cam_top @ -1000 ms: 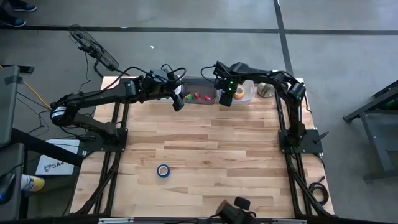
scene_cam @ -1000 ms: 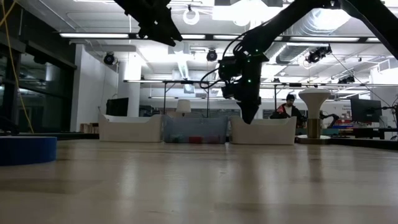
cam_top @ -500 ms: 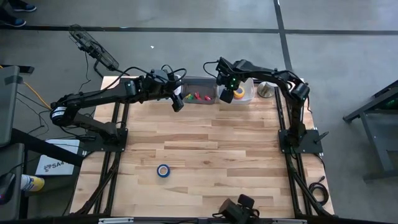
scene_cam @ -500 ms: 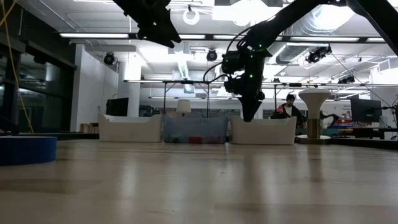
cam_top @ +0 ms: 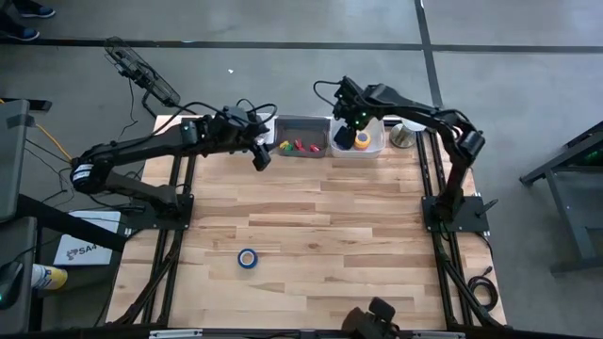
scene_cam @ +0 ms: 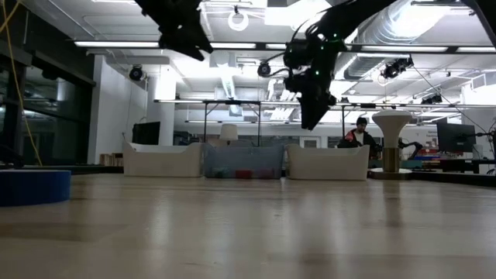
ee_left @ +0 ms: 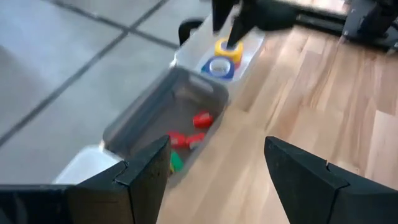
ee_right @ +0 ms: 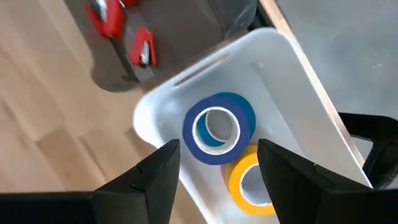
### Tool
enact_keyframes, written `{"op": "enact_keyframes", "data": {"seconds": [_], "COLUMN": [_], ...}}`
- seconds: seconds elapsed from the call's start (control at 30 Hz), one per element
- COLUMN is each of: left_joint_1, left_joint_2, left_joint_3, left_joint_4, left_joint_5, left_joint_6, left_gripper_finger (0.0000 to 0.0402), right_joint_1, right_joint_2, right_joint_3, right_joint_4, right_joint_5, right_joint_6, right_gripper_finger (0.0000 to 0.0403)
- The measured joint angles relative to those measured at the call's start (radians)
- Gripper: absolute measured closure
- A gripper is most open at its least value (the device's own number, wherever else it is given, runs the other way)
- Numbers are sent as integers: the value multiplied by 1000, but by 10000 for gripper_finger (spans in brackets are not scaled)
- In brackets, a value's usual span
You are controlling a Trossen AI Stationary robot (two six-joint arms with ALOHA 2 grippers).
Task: Pick and place Stapler, Stapler remover, tape
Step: Put the blue tape into the right white bin
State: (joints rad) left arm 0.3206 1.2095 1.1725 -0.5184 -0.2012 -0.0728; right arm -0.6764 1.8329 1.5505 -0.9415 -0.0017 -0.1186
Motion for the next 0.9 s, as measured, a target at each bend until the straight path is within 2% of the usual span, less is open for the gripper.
{"op": "enact_keyframes", "data": {"seconds": [0.13,0.43,0.6,0.7,0.9], "left_joint_1": [0,0,-1,-23,-116], "left_joint_2": [-25,-29,-29,-29,-29], "left_joint_3": [0,-18,-64,-111,-214], "left_joint_4": [-110,-424,-532,-554,-554], "left_joint_5": [13,131,252,289,301], "left_joint_6": [-65,-245,-385,-441,-536], "left_gripper_finger": [147,147,147,147,147], "right_joint_1": [2,3,4,11,16], "right_joint_2": [-45,-147,-215,-259,-334], "right_joint_3": [0,0,0,0,0], "right_joint_4": [5,11,11,14,49], "right_joint_5": [-41,-156,-177,-174,-165], "right_joint_6": [31,37,39,30,25], "right_gripper_finger": [196,196,196,196,196]}}
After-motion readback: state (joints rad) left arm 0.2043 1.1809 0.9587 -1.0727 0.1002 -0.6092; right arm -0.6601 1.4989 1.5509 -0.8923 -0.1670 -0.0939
